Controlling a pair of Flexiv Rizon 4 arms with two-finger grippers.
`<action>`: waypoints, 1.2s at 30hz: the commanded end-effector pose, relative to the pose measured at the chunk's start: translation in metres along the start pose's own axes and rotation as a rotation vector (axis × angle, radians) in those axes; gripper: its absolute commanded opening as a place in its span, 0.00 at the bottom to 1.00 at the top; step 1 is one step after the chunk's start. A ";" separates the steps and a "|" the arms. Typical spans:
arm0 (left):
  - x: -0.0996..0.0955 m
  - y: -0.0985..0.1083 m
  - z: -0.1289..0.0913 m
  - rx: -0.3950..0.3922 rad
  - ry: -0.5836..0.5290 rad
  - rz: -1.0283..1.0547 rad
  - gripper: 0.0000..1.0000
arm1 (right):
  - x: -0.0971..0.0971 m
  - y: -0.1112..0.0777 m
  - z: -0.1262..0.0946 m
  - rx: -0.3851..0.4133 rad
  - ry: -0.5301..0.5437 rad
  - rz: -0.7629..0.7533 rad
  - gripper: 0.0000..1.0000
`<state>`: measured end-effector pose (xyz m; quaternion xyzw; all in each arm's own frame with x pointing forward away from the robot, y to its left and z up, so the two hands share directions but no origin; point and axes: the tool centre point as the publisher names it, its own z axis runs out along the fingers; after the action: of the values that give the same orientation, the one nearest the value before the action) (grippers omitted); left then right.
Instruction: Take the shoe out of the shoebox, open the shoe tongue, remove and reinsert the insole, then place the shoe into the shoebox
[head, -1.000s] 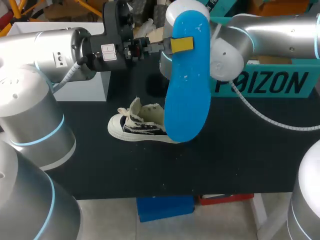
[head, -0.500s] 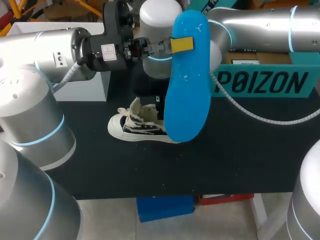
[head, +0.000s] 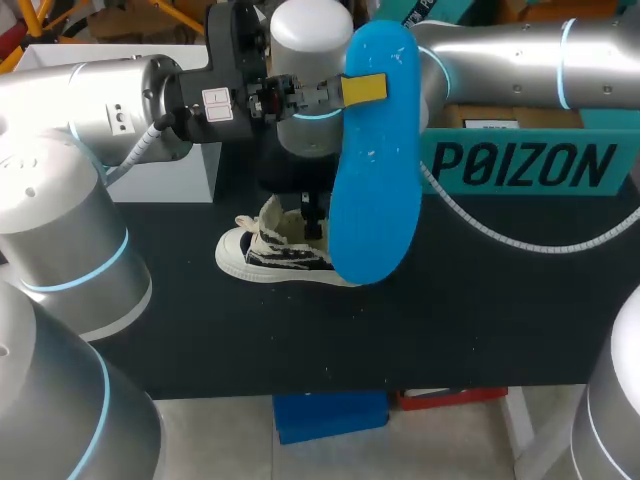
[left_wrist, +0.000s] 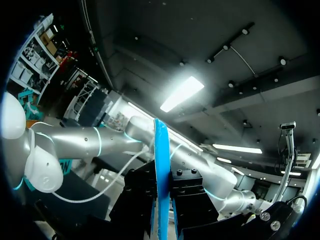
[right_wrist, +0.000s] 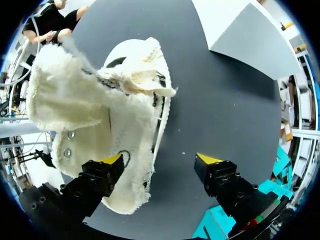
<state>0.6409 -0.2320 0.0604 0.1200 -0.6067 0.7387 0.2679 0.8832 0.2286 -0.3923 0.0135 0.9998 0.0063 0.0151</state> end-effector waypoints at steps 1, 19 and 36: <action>0.000 0.001 0.001 -0.001 -0.004 -0.001 0.00 | 0.004 0.001 0.004 -0.013 -0.001 0.027 0.00; 0.000 0.001 0.001 -0.001 -0.004 -0.001 0.00 | 0.004 0.001 0.004 -0.013 -0.001 0.027 0.00; 0.000 0.001 0.001 -0.001 -0.004 -0.001 0.00 | 0.009 -0.012 -0.039 0.096 -0.053 0.154 0.00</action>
<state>0.6409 -0.2320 0.0604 0.1200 -0.6067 0.7387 0.2679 0.8788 0.2205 -0.3899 0.0703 0.9973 -0.0080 0.0218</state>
